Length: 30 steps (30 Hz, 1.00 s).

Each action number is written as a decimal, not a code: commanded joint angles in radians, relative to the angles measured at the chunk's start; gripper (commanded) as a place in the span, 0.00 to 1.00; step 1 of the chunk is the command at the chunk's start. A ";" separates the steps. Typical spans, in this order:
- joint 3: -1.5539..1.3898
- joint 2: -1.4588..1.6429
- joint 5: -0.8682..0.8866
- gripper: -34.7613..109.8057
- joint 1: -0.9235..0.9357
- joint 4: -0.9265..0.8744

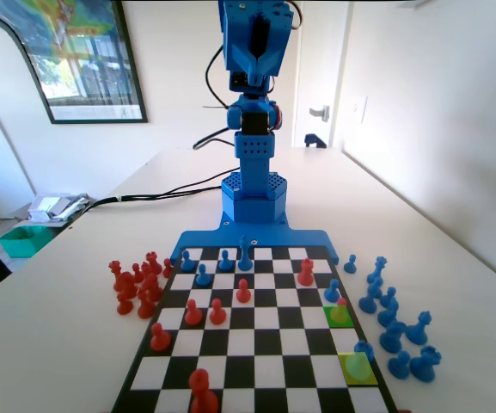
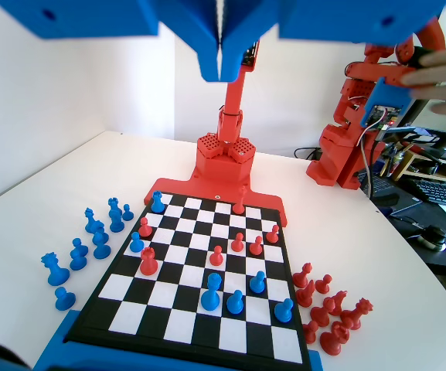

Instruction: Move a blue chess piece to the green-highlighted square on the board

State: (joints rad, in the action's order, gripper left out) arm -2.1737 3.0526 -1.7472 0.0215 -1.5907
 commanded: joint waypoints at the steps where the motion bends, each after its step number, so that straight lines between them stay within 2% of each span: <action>1: -0.006 0.003 -0.009 0.26 0.012 0.018; 30: -0.006 0.003 -0.009 0.25 -0.005 0.018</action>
State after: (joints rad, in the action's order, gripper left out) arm -2.1737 3.0526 -1.7472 0.0061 -1.5907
